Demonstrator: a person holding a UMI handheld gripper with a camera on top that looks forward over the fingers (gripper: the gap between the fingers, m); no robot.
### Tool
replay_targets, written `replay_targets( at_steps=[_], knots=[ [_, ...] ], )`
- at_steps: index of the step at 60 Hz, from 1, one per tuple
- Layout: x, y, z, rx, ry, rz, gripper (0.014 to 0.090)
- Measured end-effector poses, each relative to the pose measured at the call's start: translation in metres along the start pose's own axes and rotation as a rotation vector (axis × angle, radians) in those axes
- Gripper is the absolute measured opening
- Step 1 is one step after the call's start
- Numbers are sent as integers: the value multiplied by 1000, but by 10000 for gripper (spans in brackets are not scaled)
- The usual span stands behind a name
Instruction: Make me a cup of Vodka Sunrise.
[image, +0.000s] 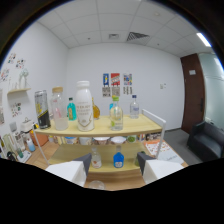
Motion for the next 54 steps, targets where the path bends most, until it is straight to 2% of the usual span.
replay_targets(
  at_steps=[10,19,34,38,54],
  knots=[
    [7,-64,49,94,7,-10,855],
    [8,-80,94,90,7,1,835],
    [11,-74,134,30,-4,21,511],
    [7,-73,136,22,-31,36,383],
    [6,-77,126,19,-59,31,358]
  ],
)
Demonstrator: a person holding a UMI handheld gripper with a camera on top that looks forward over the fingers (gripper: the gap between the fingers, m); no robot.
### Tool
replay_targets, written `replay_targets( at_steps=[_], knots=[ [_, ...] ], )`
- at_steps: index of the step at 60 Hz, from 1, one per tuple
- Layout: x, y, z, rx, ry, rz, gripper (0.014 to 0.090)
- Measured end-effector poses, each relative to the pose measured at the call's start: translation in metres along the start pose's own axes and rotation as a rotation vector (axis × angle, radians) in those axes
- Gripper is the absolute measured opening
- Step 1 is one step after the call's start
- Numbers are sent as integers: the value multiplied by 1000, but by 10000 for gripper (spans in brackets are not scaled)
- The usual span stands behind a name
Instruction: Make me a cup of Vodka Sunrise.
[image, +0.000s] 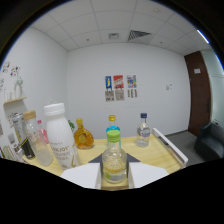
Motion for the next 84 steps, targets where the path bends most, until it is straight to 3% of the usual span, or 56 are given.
replay_targets(
  at_steps=[12,20,35,44,59,84],
  knots=[
    [1,-16,-49,64,-11,24,359],
    [2,13,-81,73,-1,1,357],
    [-4,144,-88,-84,-5,-32,357],
    [8,203,-74,-177,40,-134,355],
    [34,223,-55,-245,99,-644,355],
    [16,209,-39,-203,68,-1753,353]
  ],
)
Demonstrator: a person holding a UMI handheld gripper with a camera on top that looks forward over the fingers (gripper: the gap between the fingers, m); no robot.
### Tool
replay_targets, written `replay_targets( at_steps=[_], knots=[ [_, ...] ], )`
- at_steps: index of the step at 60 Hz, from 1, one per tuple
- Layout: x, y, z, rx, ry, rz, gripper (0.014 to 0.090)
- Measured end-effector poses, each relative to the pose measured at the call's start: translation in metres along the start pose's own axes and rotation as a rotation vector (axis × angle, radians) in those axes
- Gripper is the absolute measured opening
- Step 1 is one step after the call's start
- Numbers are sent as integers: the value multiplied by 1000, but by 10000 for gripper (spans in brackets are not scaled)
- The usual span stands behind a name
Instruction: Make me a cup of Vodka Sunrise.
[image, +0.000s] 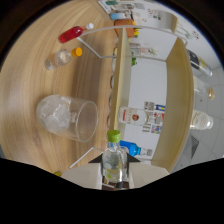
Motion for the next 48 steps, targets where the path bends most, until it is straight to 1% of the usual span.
replay_targets(
  at_steps=[8,12,17,28,34,40,48],
  knots=[
    [9,-8,1,11,31,-238,355],
    [12,-11,0,7,32,-308,354],
    [15,-12,-1,-6,23,-340,355],
    [15,-13,-5,0,13,-315,354],
    [22,-10,-11,2,20,-171,355],
    [38,-7,-22,36,36,126,356],
    [63,-10,-39,150,33,690,356]
  ],
)
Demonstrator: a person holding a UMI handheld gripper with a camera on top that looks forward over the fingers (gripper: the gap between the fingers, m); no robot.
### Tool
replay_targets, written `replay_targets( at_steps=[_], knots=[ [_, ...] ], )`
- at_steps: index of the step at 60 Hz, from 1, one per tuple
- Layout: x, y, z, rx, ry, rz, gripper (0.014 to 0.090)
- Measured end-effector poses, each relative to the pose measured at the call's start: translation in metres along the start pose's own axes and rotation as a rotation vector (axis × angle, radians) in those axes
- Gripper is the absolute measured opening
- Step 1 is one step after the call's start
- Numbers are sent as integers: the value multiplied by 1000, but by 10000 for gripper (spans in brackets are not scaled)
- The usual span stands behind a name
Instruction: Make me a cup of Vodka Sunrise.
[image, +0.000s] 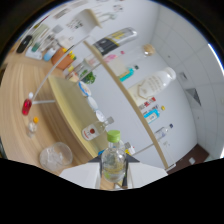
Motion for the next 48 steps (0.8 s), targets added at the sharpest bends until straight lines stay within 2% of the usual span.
replay_targets(
  at_steps=[10,23,34,48],
  knots=[
    [2,11,0,76,-36,519,358],
    [-56,75,27,-49,-148,883,357],
    [-93,124,50,-151,-164,999,357],
    [-124,154,67,-241,-197,1011,355]
  ],
)
